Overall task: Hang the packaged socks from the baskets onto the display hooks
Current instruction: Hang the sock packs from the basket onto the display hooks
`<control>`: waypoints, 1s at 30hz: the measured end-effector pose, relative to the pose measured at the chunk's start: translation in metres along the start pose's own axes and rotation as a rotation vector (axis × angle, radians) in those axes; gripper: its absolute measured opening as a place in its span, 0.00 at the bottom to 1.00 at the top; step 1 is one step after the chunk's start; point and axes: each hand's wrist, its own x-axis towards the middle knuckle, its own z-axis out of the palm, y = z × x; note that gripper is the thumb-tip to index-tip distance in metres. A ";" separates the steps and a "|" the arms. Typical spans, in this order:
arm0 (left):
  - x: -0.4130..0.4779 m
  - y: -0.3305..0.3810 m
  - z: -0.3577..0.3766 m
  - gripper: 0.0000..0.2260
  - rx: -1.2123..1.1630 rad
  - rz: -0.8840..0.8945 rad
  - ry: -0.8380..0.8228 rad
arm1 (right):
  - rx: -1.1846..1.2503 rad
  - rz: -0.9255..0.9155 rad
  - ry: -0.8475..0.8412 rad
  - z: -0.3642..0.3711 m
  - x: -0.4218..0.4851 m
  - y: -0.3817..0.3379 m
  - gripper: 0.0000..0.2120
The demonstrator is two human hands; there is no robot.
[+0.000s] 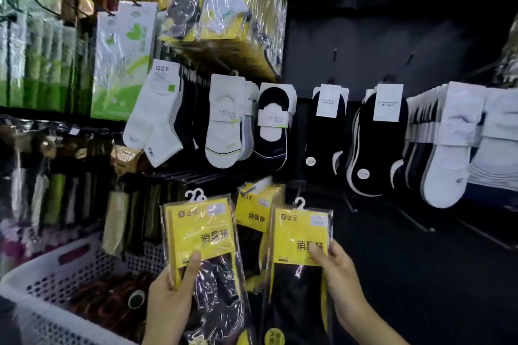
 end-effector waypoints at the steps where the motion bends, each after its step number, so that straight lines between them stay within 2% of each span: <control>1: 0.001 0.000 -0.001 0.21 0.008 0.005 0.005 | -0.006 -0.007 0.034 -0.006 0.002 0.000 0.08; 3: 0.004 -0.001 -0.001 0.24 0.021 0.022 0.012 | -0.044 -0.012 0.067 -0.013 0.009 0.000 0.07; 9: 0.008 -0.001 0.004 0.25 0.015 0.032 0.033 | -0.141 0.022 0.053 -0.004 0.040 0.005 0.04; 19: 0.007 0.000 0.008 0.22 -0.012 0.036 0.044 | -0.003 0.035 0.124 -0.001 0.040 0.028 0.07; 23: 0.009 -0.004 0.013 0.22 -0.046 0.044 0.037 | -0.060 0.031 0.125 -0.006 0.050 0.026 0.05; 30: 0.011 -0.014 0.022 0.20 -0.080 0.026 -0.009 | -0.126 0.154 0.281 -0.002 0.102 0.041 0.05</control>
